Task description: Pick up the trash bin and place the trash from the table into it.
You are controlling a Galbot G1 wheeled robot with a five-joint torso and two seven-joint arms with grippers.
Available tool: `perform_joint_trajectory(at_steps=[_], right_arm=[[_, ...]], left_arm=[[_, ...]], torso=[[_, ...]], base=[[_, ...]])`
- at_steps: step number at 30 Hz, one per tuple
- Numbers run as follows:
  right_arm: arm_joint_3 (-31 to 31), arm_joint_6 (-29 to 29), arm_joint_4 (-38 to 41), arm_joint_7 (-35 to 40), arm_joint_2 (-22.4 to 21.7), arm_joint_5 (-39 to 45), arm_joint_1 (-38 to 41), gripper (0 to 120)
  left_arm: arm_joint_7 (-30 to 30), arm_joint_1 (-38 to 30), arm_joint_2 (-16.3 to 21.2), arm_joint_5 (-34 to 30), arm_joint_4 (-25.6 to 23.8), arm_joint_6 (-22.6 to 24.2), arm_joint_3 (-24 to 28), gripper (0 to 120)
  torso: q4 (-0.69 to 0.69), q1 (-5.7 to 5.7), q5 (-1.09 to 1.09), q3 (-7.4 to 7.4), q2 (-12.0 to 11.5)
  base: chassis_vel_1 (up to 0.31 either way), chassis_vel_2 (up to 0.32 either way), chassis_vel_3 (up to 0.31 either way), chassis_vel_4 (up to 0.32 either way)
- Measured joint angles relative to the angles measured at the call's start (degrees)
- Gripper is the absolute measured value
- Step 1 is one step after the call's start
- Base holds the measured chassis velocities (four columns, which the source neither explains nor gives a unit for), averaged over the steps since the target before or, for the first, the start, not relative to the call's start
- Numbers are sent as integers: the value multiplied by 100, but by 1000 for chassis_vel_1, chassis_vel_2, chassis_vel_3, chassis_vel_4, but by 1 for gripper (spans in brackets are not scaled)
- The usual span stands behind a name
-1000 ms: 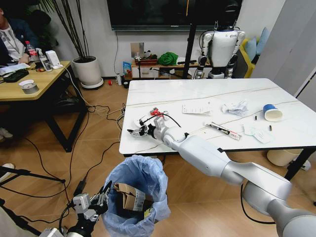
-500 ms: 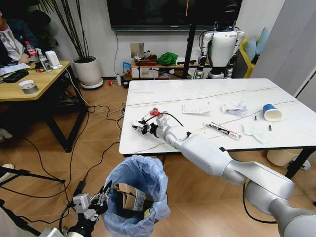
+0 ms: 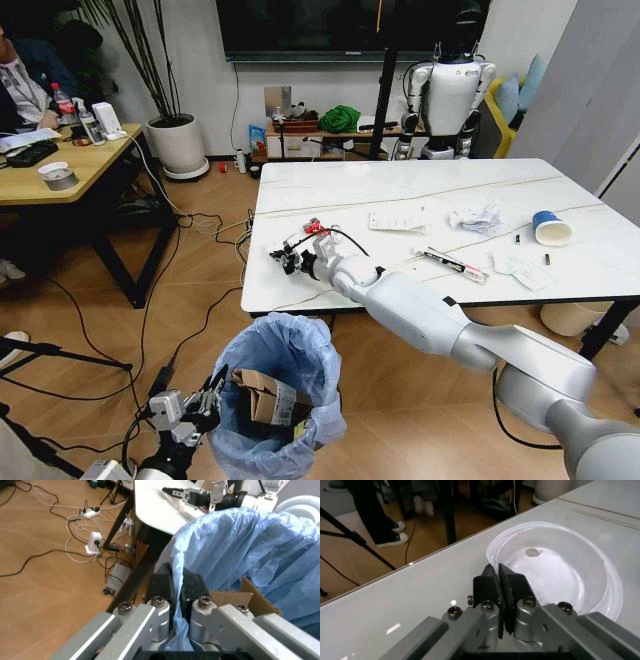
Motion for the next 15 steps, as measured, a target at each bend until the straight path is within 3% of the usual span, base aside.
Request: perform_joint_trajectory(at_steps=[13, 15], right_arm=[[58, 111, 817, -5, -618, 456, 28, 0], [78, 160, 1152, -50, -899, 566, -11, 0]], left_arm=[[-57, -131, 133, -10, 50, 11, 163, 0], [-76, -173, 140, -9, 70, 14, 186, 0]], torso=[[-1, 0, 2, 0, 0], [1, 0, 2, -1, 0]], base=[[0, 0, 0, 0], [0, 0, 0, 0]])
